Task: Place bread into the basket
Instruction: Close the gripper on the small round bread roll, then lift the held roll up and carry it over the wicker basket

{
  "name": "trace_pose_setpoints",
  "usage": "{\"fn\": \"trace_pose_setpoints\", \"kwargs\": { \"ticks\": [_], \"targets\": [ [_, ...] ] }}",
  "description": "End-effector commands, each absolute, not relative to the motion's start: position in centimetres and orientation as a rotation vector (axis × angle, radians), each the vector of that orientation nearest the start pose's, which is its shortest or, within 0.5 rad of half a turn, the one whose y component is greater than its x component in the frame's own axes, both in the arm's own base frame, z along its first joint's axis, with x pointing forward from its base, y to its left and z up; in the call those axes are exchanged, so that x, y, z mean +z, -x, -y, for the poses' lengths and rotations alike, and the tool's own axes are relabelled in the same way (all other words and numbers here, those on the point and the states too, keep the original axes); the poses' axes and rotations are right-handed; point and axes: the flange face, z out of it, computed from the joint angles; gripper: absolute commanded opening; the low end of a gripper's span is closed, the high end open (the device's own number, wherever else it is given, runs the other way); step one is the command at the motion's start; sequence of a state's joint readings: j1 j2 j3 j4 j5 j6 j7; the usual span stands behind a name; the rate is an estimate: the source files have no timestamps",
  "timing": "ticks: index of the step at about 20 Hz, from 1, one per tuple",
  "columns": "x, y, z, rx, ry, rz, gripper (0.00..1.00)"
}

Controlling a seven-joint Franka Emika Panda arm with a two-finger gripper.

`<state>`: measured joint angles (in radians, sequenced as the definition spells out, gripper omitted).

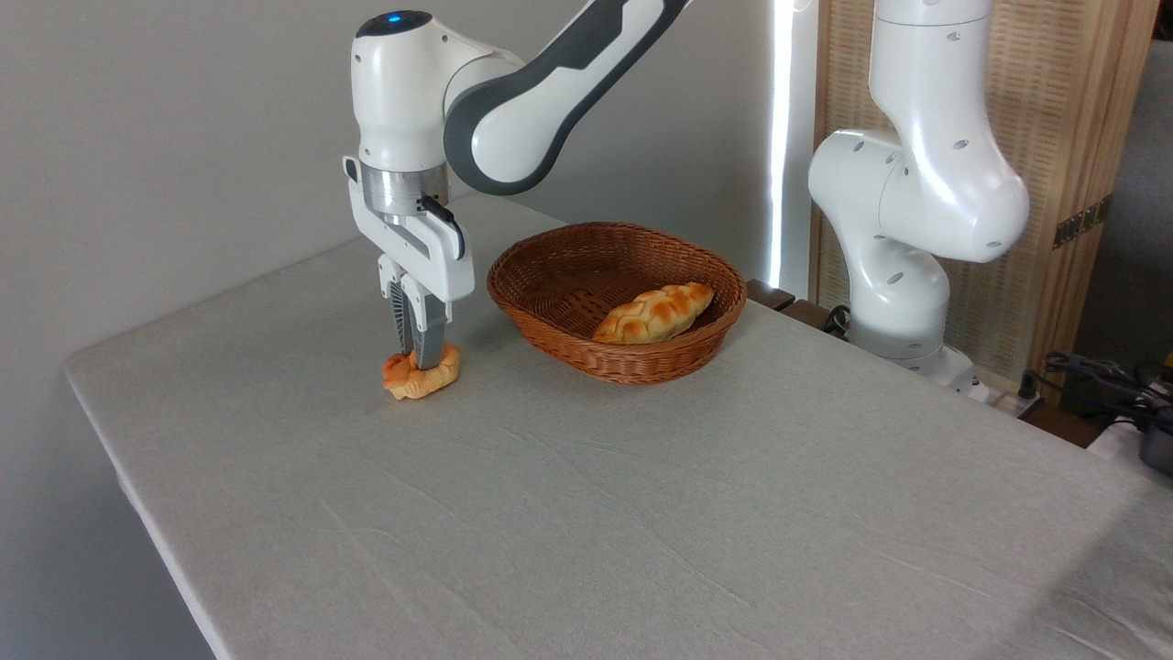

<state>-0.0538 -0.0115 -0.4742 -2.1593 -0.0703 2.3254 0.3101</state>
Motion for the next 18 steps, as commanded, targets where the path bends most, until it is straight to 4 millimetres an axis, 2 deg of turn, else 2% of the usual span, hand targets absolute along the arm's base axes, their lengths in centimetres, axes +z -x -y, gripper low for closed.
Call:
{"fn": "trace_pose_setpoints", "kwargs": {
  "ticks": [1,6,8,11,14,16,18],
  "targets": [
    [43.9,-48.6,27.0,-0.322,2.941,-1.221,0.03],
    [52.1,-50.2,25.7,-0.237,3.035,-1.154,0.03],
    [55.3,-47.5,25.3,-0.173,3.021,-1.194,0.03],
    [57.7,-42.0,25.0,-0.027,2.967,-1.320,0.03],
    [58.4,-36.1,25.3,0.073,2.869,-1.441,0.04],
    [57.4,-33.5,24.7,0.160,2.812,-1.545,0.07],
    [55.1,-32.2,25.2,0.240,2.759,-1.603,0.10]
  ]
}}
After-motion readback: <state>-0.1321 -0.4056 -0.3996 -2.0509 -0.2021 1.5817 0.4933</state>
